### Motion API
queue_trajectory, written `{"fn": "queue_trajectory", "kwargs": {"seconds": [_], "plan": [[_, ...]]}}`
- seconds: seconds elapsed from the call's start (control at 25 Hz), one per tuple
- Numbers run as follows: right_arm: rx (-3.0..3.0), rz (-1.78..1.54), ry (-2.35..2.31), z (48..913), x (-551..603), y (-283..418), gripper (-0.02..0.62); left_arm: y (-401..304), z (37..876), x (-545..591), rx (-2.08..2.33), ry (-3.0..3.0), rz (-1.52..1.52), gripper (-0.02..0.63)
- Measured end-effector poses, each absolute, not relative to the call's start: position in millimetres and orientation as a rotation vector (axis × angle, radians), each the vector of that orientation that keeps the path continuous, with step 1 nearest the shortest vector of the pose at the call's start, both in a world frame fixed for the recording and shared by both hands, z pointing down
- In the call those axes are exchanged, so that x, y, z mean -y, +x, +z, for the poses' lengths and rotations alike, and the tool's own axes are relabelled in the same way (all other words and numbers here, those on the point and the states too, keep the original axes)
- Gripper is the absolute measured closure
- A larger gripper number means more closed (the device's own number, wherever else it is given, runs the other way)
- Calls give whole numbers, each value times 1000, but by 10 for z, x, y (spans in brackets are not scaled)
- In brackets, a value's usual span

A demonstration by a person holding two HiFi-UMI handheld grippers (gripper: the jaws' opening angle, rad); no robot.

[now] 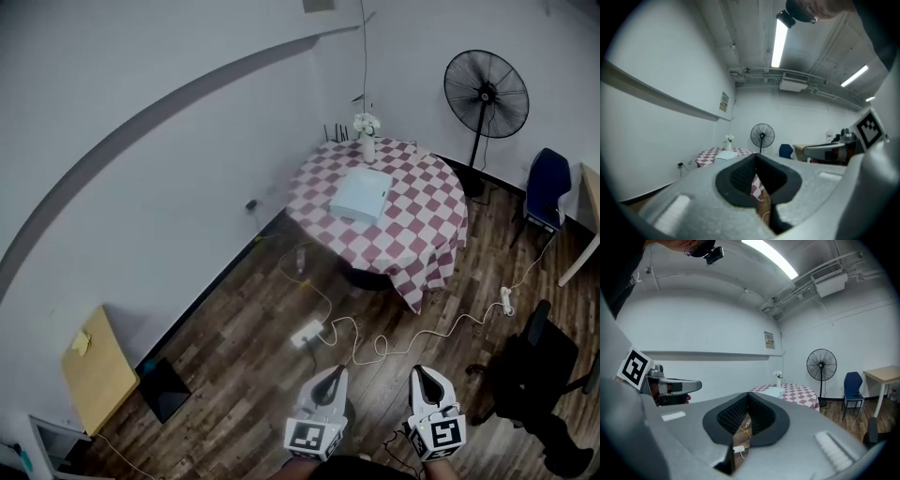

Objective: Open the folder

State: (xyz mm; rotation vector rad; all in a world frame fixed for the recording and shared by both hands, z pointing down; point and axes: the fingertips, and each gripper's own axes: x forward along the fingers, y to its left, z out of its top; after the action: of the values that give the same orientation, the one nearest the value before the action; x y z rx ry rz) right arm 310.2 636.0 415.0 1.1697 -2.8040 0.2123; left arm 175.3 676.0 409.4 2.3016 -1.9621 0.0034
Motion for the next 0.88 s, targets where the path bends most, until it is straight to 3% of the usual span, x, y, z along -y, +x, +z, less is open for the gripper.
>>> {"fn": "queue_trajectory", "kwargs": {"seconds": [0.64, 0.88], "plan": [[2805, 407, 1086, 4116, -4034, 1310, 594, 13, 4086, -4525, 1792, 2305, -15, 603], [2749, 399, 1210, 4213, -3583, 1025, 594, -422, 4149, -3950, 1759, 2364, -24, 603]]}}
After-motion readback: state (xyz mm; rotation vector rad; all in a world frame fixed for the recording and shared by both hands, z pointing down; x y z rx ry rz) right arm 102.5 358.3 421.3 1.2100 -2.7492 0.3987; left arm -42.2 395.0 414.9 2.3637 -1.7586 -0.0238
